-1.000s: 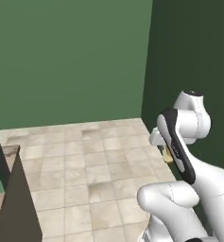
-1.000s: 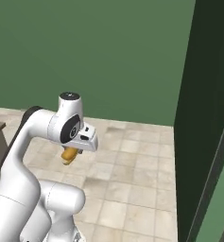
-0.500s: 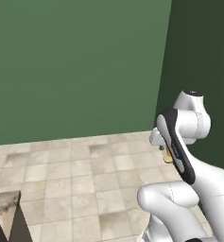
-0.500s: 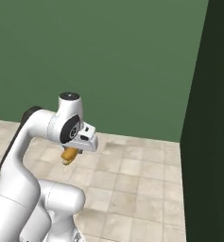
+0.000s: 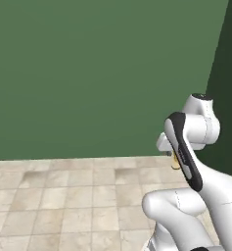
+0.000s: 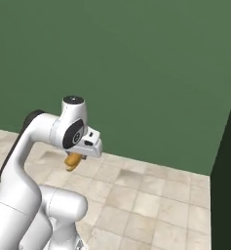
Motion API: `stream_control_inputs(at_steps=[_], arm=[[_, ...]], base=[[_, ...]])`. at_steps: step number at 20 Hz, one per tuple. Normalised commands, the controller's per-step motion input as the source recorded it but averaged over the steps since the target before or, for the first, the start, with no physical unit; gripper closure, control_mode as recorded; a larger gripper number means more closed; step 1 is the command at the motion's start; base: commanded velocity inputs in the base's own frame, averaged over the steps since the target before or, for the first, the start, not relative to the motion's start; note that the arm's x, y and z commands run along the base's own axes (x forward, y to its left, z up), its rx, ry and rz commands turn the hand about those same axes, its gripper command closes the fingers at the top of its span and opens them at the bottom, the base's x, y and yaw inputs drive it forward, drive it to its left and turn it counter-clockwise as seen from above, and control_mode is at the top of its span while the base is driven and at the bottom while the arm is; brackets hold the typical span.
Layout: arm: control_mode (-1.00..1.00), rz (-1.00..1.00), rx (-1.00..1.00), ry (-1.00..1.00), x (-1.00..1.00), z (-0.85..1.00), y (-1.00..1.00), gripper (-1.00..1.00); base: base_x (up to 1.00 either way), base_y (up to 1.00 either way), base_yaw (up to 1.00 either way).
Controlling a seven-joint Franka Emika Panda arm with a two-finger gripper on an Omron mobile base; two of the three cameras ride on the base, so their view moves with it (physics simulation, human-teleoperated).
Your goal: Move the hot dog bun to the plate on the dining table and place the condiment next to that plate. Then navigate to the fridge and take the sausage and place it on the plate as well.
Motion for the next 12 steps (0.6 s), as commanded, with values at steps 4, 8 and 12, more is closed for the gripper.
stream_control_inputs(at_steps=[4, 8, 12], arm=[[1.0, 0.0, 0.0, 0.0, 0.0, 0.0, 0.0, 1.0], [1.0, 0.0, 0.0, 0.0, 0.0, 0.0, 0.0, 1.0], [1.0, 0.0, 0.0, 0.0, 0.0, 0.0, 0.0, 1.0]], base=[[1.0, 0.11, 0.48], [1.0, 0.09, 0.49], [1.0, 0.05, 0.48]])
